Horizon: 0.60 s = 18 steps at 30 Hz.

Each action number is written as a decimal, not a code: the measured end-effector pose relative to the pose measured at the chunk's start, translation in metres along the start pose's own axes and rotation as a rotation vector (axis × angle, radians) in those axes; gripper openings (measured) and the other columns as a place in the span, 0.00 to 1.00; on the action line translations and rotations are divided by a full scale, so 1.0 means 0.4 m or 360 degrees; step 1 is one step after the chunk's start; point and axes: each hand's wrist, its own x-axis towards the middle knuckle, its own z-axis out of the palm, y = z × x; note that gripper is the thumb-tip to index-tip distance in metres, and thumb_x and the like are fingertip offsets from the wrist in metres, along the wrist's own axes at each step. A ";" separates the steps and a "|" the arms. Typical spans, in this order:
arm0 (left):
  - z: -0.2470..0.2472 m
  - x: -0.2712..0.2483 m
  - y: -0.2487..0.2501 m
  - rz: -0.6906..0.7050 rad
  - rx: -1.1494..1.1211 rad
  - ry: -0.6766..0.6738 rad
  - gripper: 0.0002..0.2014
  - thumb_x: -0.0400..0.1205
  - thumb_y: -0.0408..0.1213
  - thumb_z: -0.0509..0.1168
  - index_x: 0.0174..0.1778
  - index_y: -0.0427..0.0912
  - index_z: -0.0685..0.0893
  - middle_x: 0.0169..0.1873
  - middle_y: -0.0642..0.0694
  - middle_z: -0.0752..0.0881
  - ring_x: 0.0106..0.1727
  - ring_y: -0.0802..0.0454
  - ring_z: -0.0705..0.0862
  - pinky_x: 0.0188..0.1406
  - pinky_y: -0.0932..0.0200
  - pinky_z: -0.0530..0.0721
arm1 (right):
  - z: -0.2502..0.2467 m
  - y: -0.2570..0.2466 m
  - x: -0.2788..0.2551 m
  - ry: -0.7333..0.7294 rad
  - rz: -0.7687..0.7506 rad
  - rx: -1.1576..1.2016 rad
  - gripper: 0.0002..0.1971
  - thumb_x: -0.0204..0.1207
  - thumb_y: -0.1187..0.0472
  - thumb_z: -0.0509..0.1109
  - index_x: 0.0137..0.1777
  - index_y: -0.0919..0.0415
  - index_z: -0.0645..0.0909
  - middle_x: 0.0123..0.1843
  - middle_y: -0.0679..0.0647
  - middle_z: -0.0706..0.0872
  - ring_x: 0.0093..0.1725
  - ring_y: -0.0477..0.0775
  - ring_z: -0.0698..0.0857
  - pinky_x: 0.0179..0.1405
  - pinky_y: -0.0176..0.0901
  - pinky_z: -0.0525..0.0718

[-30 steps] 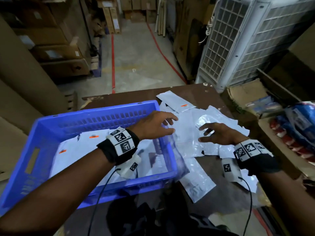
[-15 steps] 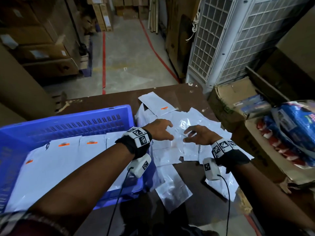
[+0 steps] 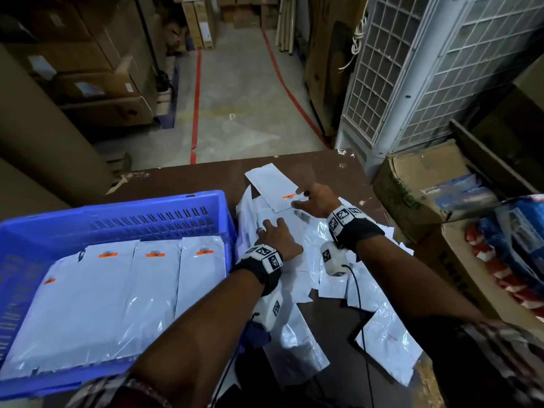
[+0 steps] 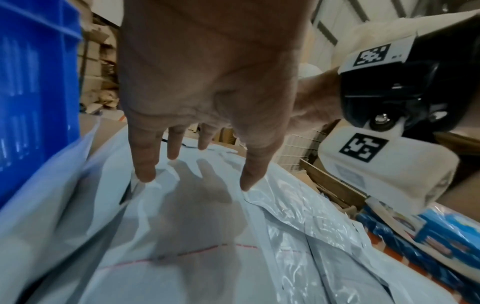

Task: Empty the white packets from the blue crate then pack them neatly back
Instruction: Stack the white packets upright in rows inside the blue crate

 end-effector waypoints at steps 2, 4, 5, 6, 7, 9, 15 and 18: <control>0.009 0.010 0.002 -0.0057 -0.0099 0.0010 0.40 0.74 0.55 0.72 0.76 0.44 0.61 0.74 0.36 0.62 0.78 0.30 0.63 0.70 0.39 0.72 | 0.009 0.001 0.035 0.0026 0.0041 -0.0018 0.26 0.75 0.46 0.76 0.69 0.59 0.81 0.62 0.58 0.85 0.60 0.57 0.84 0.50 0.39 0.75; 0.024 0.018 0.002 -0.0070 -0.0146 0.0015 0.43 0.72 0.58 0.73 0.76 0.44 0.59 0.74 0.36 0.61 0.78 0.28 0.63 0.70 0.39 0.72 | 0.019 0.002 0.063 0.0047 0.0075 -0.0059 0.30 0.76 0.42 0.74 0.70 0.62 0.79 0.56 0.60 0.85 0.55 0.58 0.84 0.46 0.41 0.73; 0.034 0.022 0.002 -0.0088 -0.0159 0.0022 0.46 0.71 0.59 0.74 0.77 0.44 0.58 0.75 0.35 0.60 0.78 0.28 0.63 0.71 0.38 0.71 | 0.024 0.005 0.073 0.0052 0.0100 -0.0070 0.31 0.76 0.41 0.73 0.71 0.63 0.78 0.58 0.61 0.86 0.56 0.60 0.84 0.46 0.42 0.74; 0.041 0.027 0.004 -0.0110 -0.0161 0.0039 0.48 0.70 0.60 0.75 0.78 0.44 0.57 0.76 0.35 0.59 0.78 0.27 0.62 0.72 0.38 0.70 | 0.030 0.007 0.080 0.0056 0.0117 -0.0067 0.32 0.76 0.40 0.72 0.72 0.62 0.76 0.60 0.62 0.86 0.59 0.62 0.85 0.47 0.43 0.76; 0.047 0.031 0.008 -0.0130 -0.0147 0.0057 0.51 0.69 0.61 0.76 0.79 0.44 0.55 0.78 0.34 0.57 0.79 0.27 0.62 0.74 0.38 0.68 | 0.037 0.011 0.088 0.0055 0.0133 -0.0054 0.32 0.76 0.40 0.72 0.73 0.62 0.76 0.63 0.62 0.86 0.61 0.63 0.84 0.50 0.44 0.78; 0.058 0.037 0.018 -0.0158 -0.0103 0.0080 0.55 0.68 0.61 0.78 0.81 0.44 0.51 0.80 0.33 0.54 0.79 0.25 0.60 0.75 0.38 0.67 | 0.051 0.016 0.100 0.0048 0.0184 -0.0035 0.33 0.76 0.38 0.72 0.72 0.62 0.77 0.66 0.61 0.85 0.63 0.63 0.84 0.54 0.46 0.80; 0.060 0.058 0.020 -0.0136 -0.0151 0.0064 0.50 0.70 0.50 0.77 0.81 0.43 0.53 0.75 0.34 0.59 0.73 0.28 0.67 0.69 0.40 0.73 | 0.061 0.016 0.121 0.0126 0.0137 0.0095 0.26 0.75 0.52 0.77 0.72 0.58 0.79 0.61 0.59 0.88 0.60 0.60 0.86 0.51 0.42 0.81; 0.044 0.060 0.010 -0.0133 -0.0224 0.0008 0.46 0.73 0.48 0.73 0.81 0.44 0.53 0.74 0.35 0.60 0.74 0.29 0.65 0.70 0.41 0.71 | 0.049 0.027 0.119 0.0240 0.0076 0.0303 0.22 0.75 0.62 0.77 0.69 0.60 0.81 0.50 0.54 0.87 0.50 0.52 0.85 0.41 0.30 0.73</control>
